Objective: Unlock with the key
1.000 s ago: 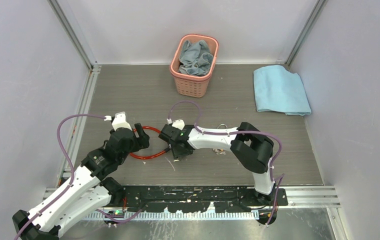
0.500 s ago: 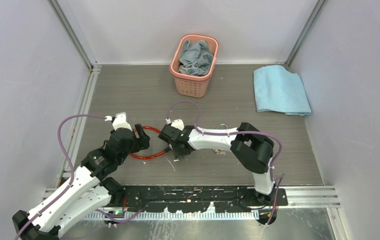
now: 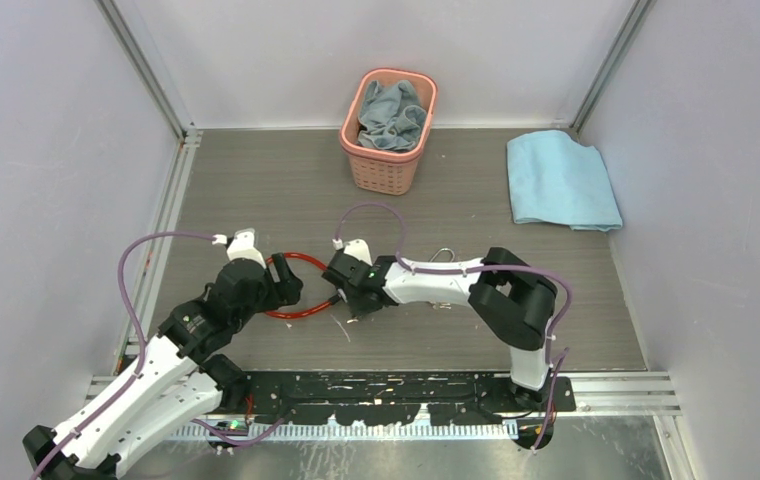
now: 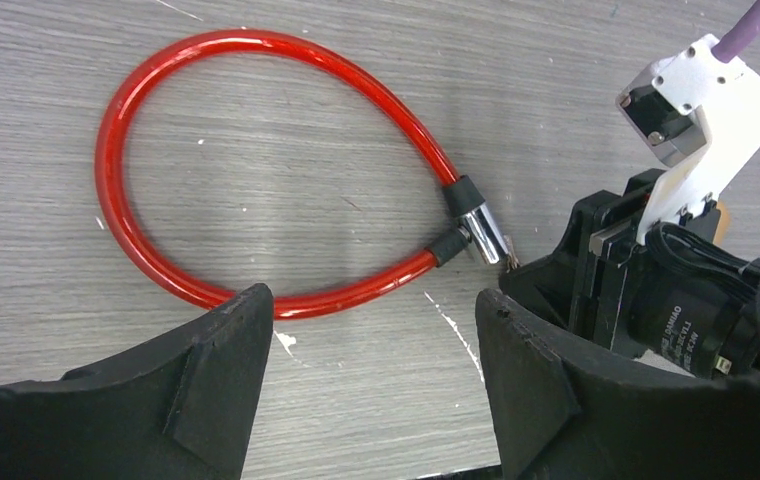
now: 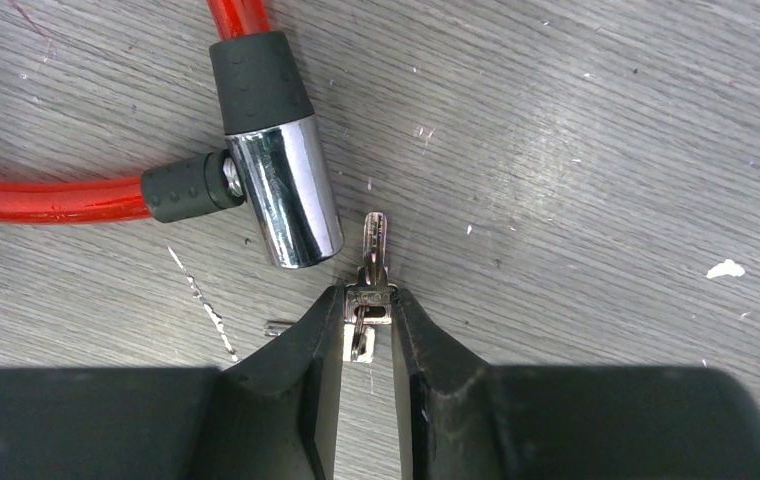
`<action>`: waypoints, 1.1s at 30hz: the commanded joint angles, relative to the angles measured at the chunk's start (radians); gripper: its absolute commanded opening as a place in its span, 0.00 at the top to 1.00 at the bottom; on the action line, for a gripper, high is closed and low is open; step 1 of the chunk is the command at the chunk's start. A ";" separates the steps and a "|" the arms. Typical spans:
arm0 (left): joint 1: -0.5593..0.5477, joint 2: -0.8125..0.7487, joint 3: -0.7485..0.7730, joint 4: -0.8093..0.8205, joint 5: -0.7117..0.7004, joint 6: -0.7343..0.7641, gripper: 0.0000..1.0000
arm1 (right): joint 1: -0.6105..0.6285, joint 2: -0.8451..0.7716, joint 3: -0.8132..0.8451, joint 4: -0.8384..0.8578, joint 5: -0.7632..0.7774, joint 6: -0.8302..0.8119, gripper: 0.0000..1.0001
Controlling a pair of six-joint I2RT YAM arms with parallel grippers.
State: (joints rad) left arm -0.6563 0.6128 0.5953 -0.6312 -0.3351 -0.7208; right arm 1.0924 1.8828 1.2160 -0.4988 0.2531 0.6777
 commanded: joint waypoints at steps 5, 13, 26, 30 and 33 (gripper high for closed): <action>0.000 -0.006 0.037 0.003 0.110 0.007 0.26 | 0.005 -0.094 -0.107 0.022 0.017 -0.040 0.84; 0.001 0.004 0.015 0.044 0.222 -0.013 0.30 | 0.006 -0.194 -0.214 0.084 0.030 -0.040 0.87; 0.001 0.019 0.006 0.063 0.260 -0.031 0.34 | 0.006 -0.257 -0.276 0.115 0.053 -0.033 0.97; 0.001 0.020 0.006 0.061 0.261 -0.034 0.35 | 0.006 -0.272 -0.284 0.117 0.060 -0.032 0.99; 0.001 0.019 0.006 0.062 0.260 -0.037 0.36 | 0.006 -0.279 -0.290 0.122 0.057 -0.029 0.99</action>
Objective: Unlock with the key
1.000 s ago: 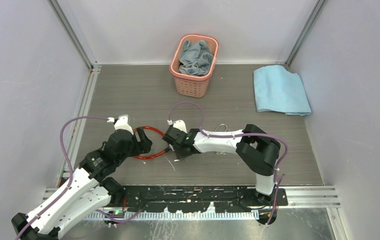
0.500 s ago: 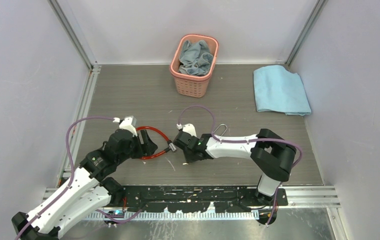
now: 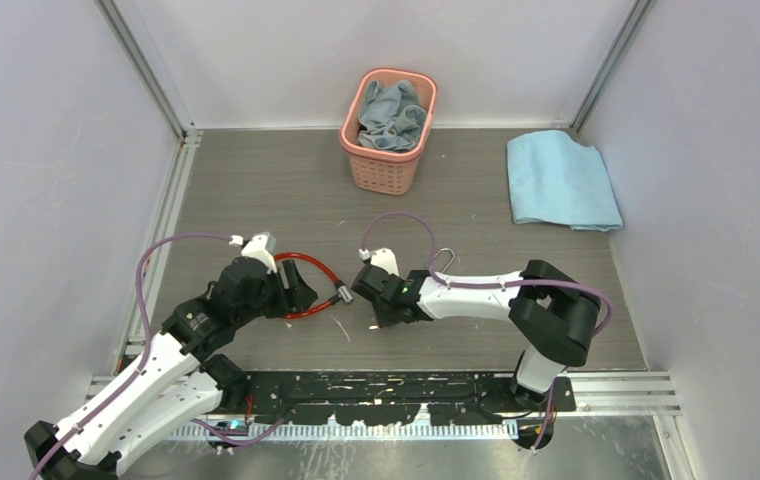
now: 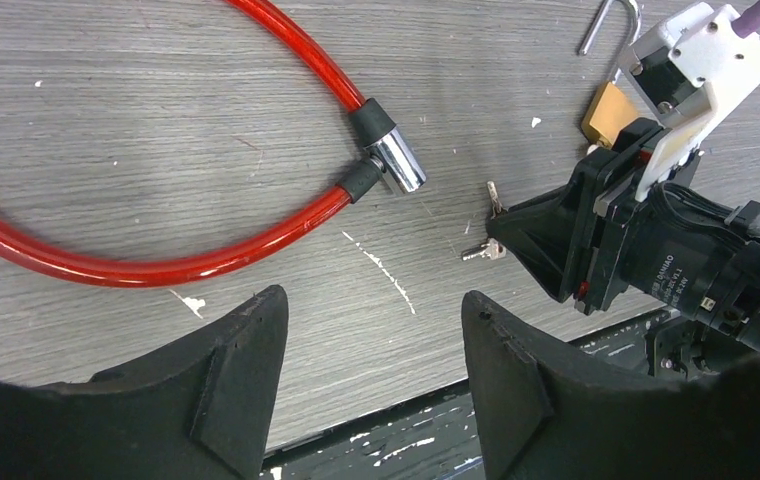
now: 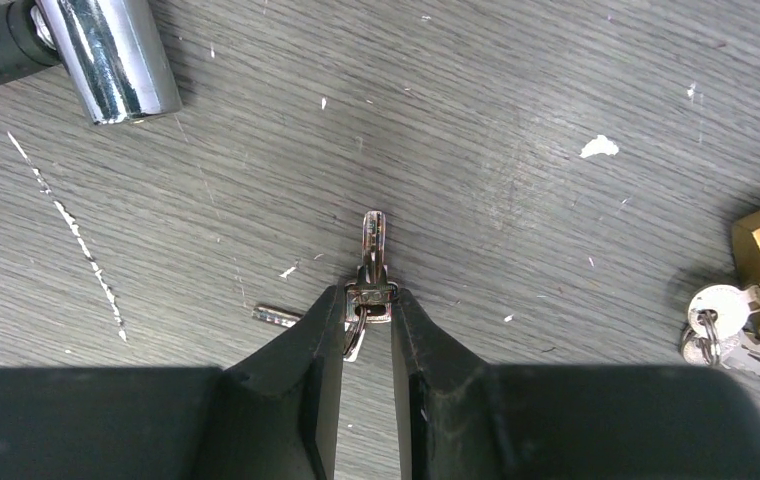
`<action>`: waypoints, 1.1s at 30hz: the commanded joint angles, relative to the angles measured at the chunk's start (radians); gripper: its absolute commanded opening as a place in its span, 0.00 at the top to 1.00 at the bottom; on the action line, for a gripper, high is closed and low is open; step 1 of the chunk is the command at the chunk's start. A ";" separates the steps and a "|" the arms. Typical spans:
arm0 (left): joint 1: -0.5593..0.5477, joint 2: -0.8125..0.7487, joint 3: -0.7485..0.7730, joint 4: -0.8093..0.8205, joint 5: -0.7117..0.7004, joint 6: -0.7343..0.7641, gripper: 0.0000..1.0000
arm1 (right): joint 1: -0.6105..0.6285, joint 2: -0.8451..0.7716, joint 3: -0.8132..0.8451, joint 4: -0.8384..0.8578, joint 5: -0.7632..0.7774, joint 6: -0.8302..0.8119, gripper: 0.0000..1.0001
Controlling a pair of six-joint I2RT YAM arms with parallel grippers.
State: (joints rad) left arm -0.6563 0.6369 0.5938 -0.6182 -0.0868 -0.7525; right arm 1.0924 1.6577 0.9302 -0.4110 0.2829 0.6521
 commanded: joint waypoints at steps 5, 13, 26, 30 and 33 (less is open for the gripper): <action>0.001 -0.007 0.007 0.047 0.010 -0.008 0.36 | 0.006 -0.081 -0.025 0.059 0.032 0.000 0.99; 0.000 -0.003 0.005 0.051 0.012 -0.010 0.37 | 0.005 -0.105 -0.039 0.075 0.035 -0.009 0.99; 0.001 -0.008 0.010 0.046 0.016 -0.015 0.38 | 0.006 -0.131 -0.057 0.099 0.035 -0.015 0.99; 0.000 -0.007 0.011 0.046 0.018 -0.018 0.38 | 0.005 -0.139 -0.061 0.102 0.038 -0.017 0.99; 0.000 -0.008 0.013 0.047 0.019 -0.019 0.38 | 0.006 -0.148 -0.065 0.104 0.041 -0.019 0.99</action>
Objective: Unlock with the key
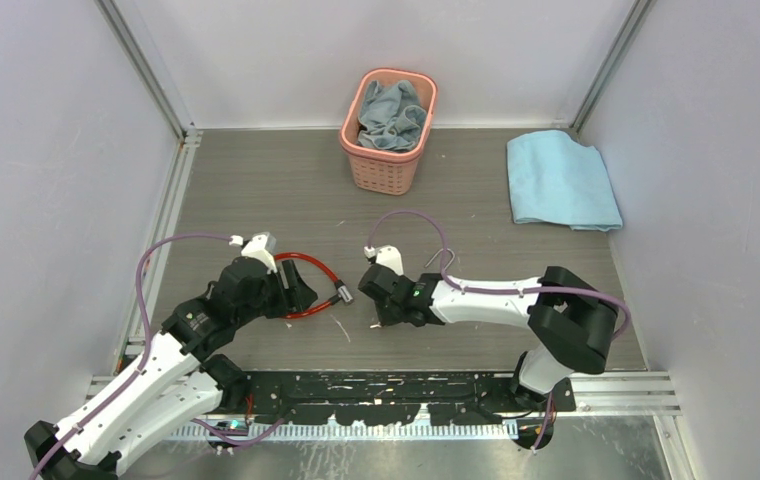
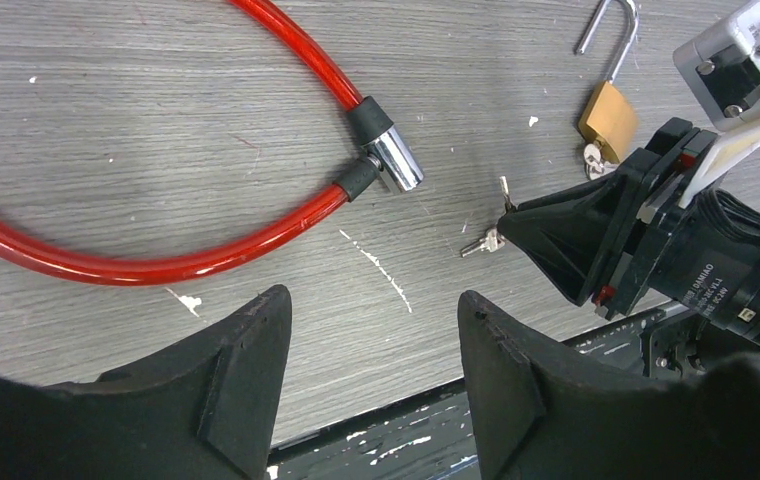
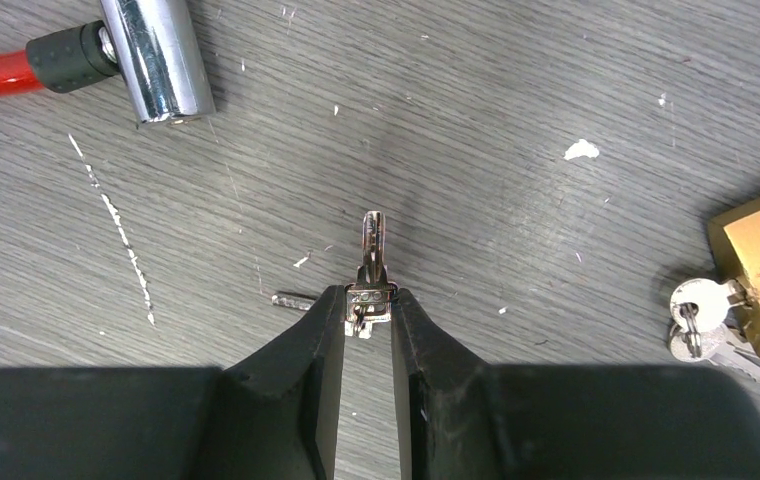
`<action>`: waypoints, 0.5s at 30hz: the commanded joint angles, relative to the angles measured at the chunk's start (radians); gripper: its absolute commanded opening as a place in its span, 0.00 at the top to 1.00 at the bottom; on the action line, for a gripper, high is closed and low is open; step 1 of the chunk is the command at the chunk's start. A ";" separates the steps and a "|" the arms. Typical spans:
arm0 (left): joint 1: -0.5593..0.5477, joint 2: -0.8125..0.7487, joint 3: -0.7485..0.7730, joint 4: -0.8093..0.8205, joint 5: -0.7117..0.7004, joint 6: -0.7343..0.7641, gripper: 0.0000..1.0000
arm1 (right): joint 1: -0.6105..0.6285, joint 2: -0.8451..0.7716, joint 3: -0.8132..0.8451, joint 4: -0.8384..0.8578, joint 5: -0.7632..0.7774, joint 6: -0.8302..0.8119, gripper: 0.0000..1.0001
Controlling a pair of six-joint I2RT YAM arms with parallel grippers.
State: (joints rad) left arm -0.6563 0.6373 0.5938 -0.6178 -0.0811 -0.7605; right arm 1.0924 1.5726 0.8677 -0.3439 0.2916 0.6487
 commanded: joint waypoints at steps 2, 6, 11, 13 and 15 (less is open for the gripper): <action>0.001 -0.010 0.015 0.045 0.014 -0.012 0.38 | 0.006 -0.072 -0.005 0.041 0.032 -0.018 0.99; 0.001 -0.010 0.018 0.044 0.014 -0.014 0.38 | 0.006 -0.088 -0.015 0.057 0.031 -0.029 0.99; 0.001 -0.008 0.018 0.045 0.018 -0.027 0.38 | 0.006 -0.119 -0.039 0.089 0.032 -0.047 0.99; 0.001 -0.008 0.019 0.049 0.023 -0.032 0.38 | 0.005 -0.132 -0.047 0.100 0.031 -0.056 0.99; 0.001 -0.003 0.019 0.054 0.026 -0.037 0.39 | 0.006 -0.142 -0.053 0.105 0.031 -0.062 0.99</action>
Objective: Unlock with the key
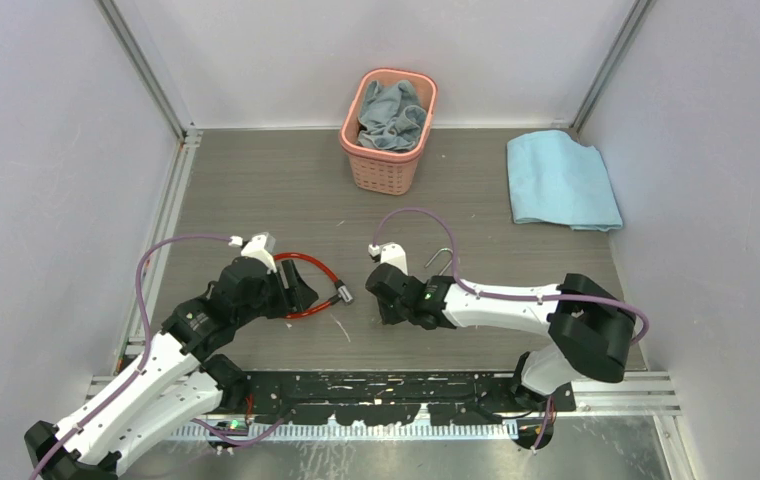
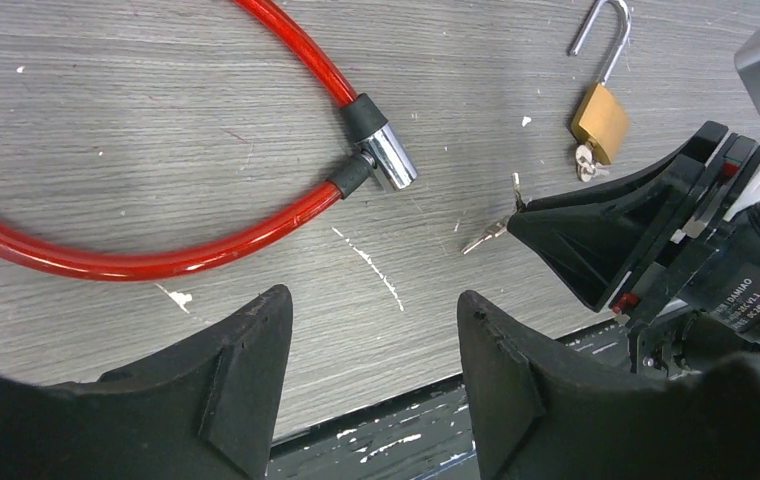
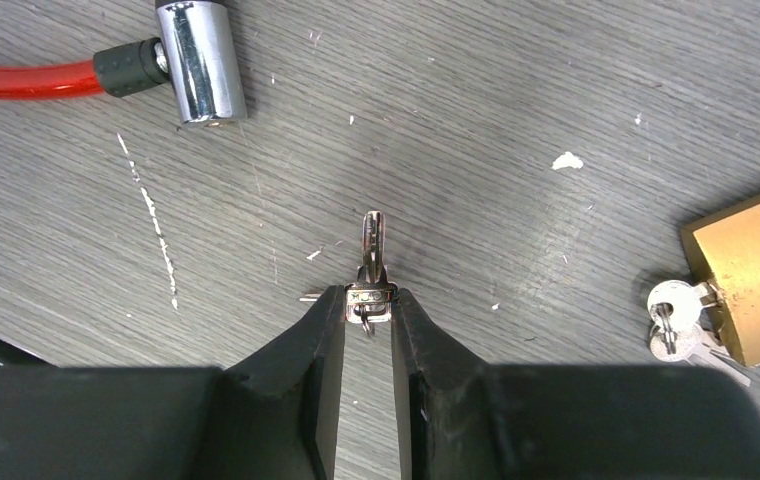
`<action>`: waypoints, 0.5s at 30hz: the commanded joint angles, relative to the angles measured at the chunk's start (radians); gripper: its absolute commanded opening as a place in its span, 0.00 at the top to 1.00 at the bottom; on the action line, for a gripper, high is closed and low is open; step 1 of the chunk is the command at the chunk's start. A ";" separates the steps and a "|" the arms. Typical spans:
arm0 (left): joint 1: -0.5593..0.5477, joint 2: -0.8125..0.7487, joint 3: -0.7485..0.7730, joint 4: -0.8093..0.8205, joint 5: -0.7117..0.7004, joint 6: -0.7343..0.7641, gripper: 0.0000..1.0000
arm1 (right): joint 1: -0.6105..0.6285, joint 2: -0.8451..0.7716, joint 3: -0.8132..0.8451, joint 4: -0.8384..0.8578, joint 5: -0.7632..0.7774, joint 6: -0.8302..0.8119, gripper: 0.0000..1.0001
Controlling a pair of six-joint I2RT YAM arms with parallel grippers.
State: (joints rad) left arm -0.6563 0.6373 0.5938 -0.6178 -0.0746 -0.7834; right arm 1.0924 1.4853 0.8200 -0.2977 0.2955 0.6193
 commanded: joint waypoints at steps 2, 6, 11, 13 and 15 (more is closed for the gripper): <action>0.001 0.002 0.018 0.060 0.029 -0.018 0.39 | 0.006 -0.064 -0.007 0.060 0.029 -0.035 0.99; 0.001 0.013 0.011 0.076 0.041 -0.029 0.39 | 0.005 -0.086 -0.015 0.067 0.026 -0.039 0.99; 0.001 0.029 0.012 0.094 0.061 -0.039 0.40 | 0.006 -0.136 -0.043 0.110 -0.009 -0.051 0.99; 0.001 0.035 0.023 0.103 0.069 -0.044 0.40 | 0.006 -0.165 -0.056 0.137 -0.043 -0.064 0.99; 0.001 0.044 0.034 0.113 0.070 -0.049 0.40 | 0.006 -0.197 -0.068 0.174 -0.079 -0.084 0.99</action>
State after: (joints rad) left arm -0.6563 0.6712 0.5938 -0.5735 -0.0292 -0.8135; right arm 1.0924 1.3708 0.7628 -0.2344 0.2718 0.5793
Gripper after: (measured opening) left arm 0.604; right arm 0.268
